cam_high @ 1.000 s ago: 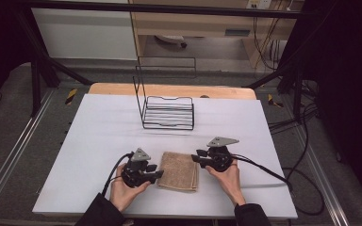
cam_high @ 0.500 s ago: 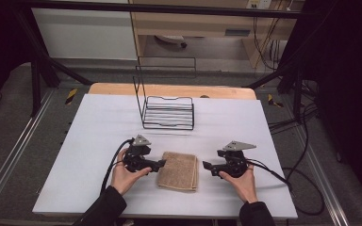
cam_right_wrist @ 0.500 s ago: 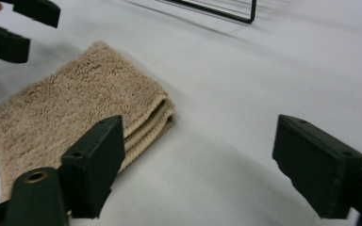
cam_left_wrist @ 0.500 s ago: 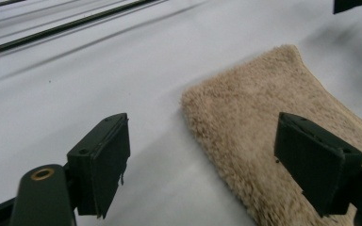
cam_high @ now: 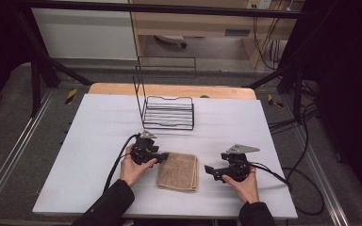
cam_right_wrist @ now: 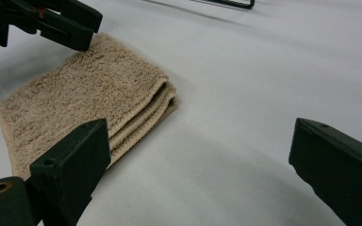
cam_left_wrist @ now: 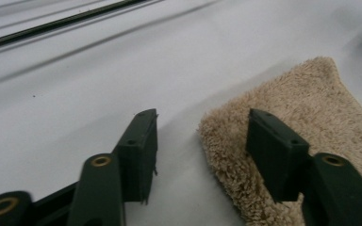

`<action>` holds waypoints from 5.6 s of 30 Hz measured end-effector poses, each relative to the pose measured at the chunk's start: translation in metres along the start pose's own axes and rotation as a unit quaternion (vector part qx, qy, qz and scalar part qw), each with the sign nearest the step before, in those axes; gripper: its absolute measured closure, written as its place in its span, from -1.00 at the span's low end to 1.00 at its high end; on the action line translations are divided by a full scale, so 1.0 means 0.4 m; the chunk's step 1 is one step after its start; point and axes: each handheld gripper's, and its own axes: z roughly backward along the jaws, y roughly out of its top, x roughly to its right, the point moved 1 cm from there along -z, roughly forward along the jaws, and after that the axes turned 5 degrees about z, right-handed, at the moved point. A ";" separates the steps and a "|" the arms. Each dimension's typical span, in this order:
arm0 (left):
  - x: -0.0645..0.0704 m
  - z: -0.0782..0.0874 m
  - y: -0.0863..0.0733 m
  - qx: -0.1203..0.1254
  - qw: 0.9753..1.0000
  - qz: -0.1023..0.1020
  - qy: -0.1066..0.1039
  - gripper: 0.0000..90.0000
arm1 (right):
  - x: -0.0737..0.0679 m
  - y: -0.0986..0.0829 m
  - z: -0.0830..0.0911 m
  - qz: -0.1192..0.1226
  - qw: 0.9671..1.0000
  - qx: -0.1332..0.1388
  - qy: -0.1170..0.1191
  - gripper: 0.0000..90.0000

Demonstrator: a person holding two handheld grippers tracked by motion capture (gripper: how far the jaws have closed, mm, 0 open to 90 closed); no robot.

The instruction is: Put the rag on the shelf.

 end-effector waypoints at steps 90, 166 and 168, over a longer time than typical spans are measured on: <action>0.003 -0.029 -0.012 -0.007 0.999 -0.010 -0.040 0.85 | -0.053 0.057 -0.153 -0.060 0.997 -0.037 0.014 0.86; 0.117 0.196 0.056 0.151 0.985 -0.068 -0.055 0.89 | -0.114 0.183 0.064 0.053 0.991 0.120 0.024 0.89; 0.120 0.202 0.057 0.158 0.984 -0.069 -0.055 0.89 | -0.117 0.186 0.069 0.055 0.990 0.124 0.023 0.89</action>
